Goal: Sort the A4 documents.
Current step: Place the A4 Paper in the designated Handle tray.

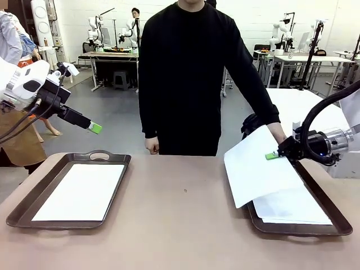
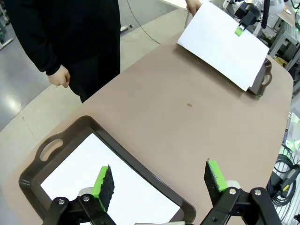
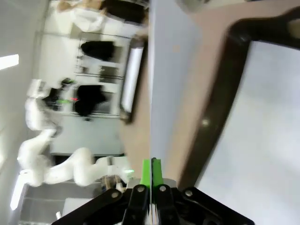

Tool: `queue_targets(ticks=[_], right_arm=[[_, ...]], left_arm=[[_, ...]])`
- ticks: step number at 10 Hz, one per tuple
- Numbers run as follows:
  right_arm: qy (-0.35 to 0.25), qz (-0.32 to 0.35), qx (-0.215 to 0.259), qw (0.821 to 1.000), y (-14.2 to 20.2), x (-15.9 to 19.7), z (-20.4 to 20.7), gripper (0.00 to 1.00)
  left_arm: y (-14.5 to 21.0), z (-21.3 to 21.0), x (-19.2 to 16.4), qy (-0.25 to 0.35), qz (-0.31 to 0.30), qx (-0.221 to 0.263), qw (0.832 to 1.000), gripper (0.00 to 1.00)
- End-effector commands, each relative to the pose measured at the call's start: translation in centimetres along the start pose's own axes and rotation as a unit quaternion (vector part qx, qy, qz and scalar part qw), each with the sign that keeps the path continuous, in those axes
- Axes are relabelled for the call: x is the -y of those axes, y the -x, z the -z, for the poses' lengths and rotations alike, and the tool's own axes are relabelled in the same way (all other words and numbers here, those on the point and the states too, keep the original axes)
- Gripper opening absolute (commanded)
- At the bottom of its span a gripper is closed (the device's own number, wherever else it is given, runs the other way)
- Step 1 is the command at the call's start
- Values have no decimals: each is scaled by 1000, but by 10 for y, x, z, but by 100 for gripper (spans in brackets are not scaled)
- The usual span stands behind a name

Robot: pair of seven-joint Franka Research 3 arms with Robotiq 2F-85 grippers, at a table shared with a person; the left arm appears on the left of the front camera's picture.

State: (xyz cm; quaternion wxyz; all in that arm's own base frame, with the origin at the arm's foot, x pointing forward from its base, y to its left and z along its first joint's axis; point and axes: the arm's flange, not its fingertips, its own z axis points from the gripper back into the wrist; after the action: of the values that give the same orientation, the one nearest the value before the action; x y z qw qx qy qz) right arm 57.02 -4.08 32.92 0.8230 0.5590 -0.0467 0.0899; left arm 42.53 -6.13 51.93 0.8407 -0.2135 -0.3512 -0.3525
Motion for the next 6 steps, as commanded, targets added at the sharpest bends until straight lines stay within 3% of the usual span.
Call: queue_targets(ticks=[1, 3, 6], right_arm=[[133, 17, 11, 991, 0, 6, -4, 1], [205, 22, 13, 978, 2, 13, -4, 1], [235, 26, 19, 972, 4, 10, -9, 1]], left_arm=[[2, 1, 0, 3, 8, 0, 1000, 100], [2, 1, 0, 3, 8, 0, 1000, 100], [2, 1, 0, 3, 8, 0, 1000, 100]])
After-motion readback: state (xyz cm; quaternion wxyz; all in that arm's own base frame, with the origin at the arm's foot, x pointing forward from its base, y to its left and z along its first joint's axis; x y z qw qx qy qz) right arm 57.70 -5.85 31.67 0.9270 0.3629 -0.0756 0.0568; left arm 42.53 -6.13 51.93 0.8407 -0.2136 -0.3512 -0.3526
